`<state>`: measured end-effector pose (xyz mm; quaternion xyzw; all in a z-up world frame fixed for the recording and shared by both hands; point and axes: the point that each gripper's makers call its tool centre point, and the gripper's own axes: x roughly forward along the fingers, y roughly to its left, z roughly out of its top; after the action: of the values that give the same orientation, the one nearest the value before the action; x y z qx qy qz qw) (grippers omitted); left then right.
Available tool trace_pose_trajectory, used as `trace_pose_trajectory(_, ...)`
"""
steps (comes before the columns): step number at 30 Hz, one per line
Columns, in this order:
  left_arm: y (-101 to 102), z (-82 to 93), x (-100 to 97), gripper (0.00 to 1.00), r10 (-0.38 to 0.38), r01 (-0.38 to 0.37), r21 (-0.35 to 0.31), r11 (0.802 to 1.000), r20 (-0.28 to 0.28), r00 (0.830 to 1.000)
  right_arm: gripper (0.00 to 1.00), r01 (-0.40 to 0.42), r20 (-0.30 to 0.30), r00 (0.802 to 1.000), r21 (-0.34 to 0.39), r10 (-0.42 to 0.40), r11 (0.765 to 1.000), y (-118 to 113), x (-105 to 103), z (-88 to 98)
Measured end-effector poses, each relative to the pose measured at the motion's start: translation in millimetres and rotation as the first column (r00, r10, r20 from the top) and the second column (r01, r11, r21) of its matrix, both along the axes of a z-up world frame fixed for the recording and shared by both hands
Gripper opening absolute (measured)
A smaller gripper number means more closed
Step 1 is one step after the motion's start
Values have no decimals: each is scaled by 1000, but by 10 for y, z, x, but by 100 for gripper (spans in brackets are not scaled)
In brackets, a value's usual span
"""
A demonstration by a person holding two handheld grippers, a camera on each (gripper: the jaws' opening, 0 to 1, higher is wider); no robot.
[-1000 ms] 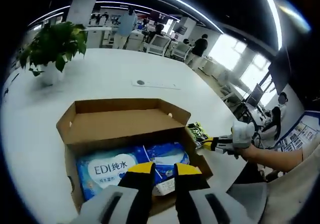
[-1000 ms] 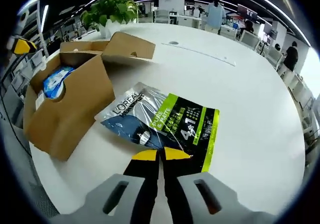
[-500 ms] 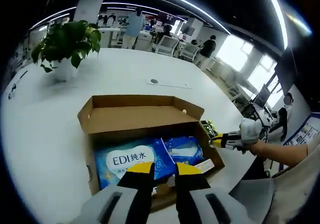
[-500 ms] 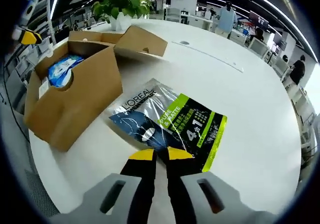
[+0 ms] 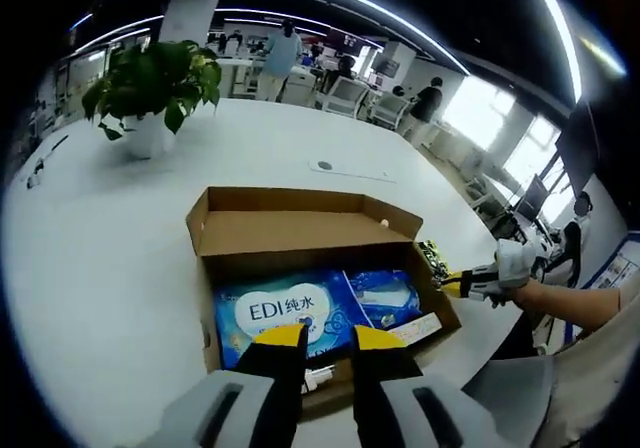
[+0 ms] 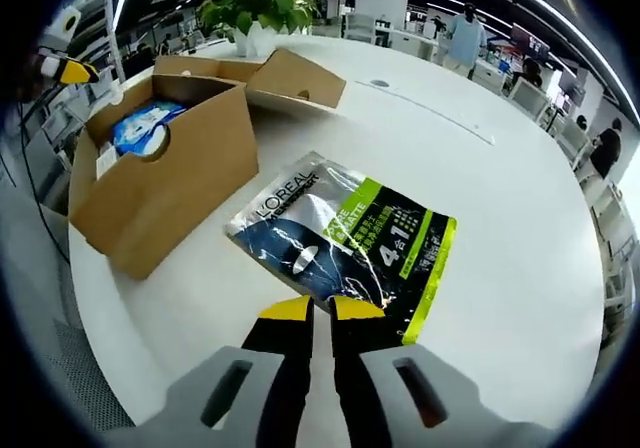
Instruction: Operate the shoe box by opening the lid, removing the specified soft item, and placing it in the target area until the item is outside and the box remains undamaged.
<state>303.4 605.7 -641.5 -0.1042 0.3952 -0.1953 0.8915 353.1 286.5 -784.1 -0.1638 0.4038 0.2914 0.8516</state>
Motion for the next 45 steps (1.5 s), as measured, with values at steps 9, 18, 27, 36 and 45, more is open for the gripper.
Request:
trace_pose_trajectory(9, 88, 14, -20, 18, 10, -11, 18, 1000, 16, 1000, 4, -13, 16, 1000, 19, 13, 1000, 87, -39, 124)
trace_pose_trajectory(18, 232, -78, -78, 19, 12, -13, 79, 997, 20, 1000, 7, -45, 51, 998, 54, 42, 998, 210, -109, 432)
trace_pose_trajectory(27, 389, -155, -136, 22, 5, -9, 148, 989, 30, 1000, 14, -78, 93, 993, 94, 69, 993, 417, -102, 814)
trace_pose_trajectory(36, 583, -201, -155, 22, 27, -35, 204, 978, 45, 999, 18, -148, 130, 983, 130, 131, 980, 795, -86, 1151)
trace_pose_trajectory(45, 710, -338, -223, 22, 40, -45, 241, 970, 25, 999, 19, -204, 136, 974, 165, 183, 965, 1164, -80, 1231)
